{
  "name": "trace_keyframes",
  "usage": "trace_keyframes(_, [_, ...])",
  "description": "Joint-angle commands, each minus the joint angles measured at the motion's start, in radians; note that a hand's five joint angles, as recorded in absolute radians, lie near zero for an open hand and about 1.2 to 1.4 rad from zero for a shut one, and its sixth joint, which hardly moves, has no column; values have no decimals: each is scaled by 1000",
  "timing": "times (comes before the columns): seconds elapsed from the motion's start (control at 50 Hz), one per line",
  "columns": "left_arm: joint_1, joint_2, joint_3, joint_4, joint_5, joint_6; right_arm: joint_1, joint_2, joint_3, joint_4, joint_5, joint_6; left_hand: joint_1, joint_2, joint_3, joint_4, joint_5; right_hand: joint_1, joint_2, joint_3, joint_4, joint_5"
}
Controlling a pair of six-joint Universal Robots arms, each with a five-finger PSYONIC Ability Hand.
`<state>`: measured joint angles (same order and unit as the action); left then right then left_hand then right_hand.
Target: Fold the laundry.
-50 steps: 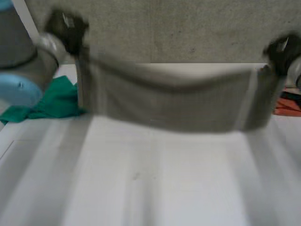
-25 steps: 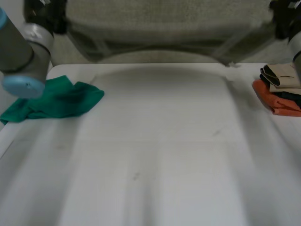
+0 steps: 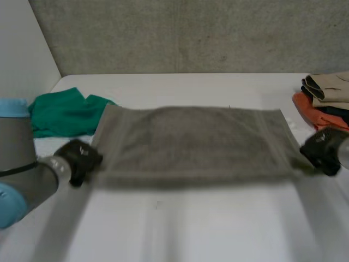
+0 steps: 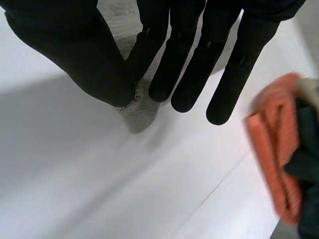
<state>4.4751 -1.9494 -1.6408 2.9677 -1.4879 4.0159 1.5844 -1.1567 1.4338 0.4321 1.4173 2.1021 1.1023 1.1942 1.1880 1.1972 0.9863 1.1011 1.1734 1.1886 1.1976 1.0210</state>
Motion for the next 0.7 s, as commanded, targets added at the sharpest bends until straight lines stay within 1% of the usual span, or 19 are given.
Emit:
trace_keyframes(0.02, [16,80,-28,-210,27,98,-90,-61,40,73,-23,-162,294,202,208,199,235,295,223,208,199,201])
trace_keyframes(0.1, [7,12,94,-167,40,84,-77,-26,17,-56,-28,-87,294,202,208,199,235,295,223,208,199,201])
trace_keyframes(0.12, [-2,-20,152,-148,40,68,-67,-11,8,-106,-31,-50,294,202,208,199,235,295,223,208,199,201])
trace_keyframes(0.18, [-22,-74,251,-119,35,25,-47,14,-9,-182,-40,2,294,202,208,199,235,295,223,208,199,201])
trace_keyframes(0.2, [-36,-109,318,-95,28,-10,-35,32,-21,-237,-49,33,294,202,208,199,235,295,223,208,199,201])
trace_keyframes(0.26, [-59,-172,415,-62,14,-52,-18,61,-42,-321,-61,75,294,202,208,199,235,295,223,208,199,201])
trace_keyframes(0.28, [-71,-215,479,-49,-1,-73,-9,87,-59,-381,-63,97,294,202,208,199,235,295,223,208,199,201])
trace_keyframes(0.36, [-97,-316,628,-32,-51,-106,15,155,-108,-511,-55,131,294,202,208,199,235,295,223,208,199,201])
trace_keyframes(0.46, [-112,-439,807,-18,-103,-109,39,250,-196,-599,-28,142,294,202,208,199,235,295,223,208,199,201])
trace_keyframes(0.5, [-117,-479,861,-16,-109,-107,46,285,-229,-610,-15,141,294,202,208,199,235,295,223,208,199,201])
trace_keyframes(0.52, [-122,-518,916,-15,-118,-104,55,322,-265,-612,-3,138,294,202,208,199,235,295,223,208,199,201])
trace_keyframes(0.6, [-138,-608,1022,-15,-132,-100,78,426,-371,-612,20,130,294,202,208,199,235,295,223,208,199,201])
trace_keyframes(0.62, [-142,-623,1039,-15,-132,-100,83,448,-395,-610,25,130,294,202,208,199,235,260,188,172,163,165])
trace_keyframes(0.64, [-143,-637,1055,-15,-132,-100,86,468,-421,-609,32,130,294,202,208,199,235,4,-68,-84,-93,-91])
trace_keyframes(0.66, [-148,-663,1081,-16,-135,-100,92,507,-468,-599,51,127,97,5,11,2,38,-752,-824,-839,-848,-846])
trace_keyframes(0.68, [-151,-672,1088,-18,-141,-100,95,525,-487,-592,63,127,-228,-320,-314,-323,-287,-927,-999,-1014,-1023,-1021])
trace_keyframes(0.7, [-154,-680,1092,-18,-149,-101,100,538,-506,-584,77,125,-635,-727,-721,-730,-694,-927,-999,-1014,-1023,-1021])
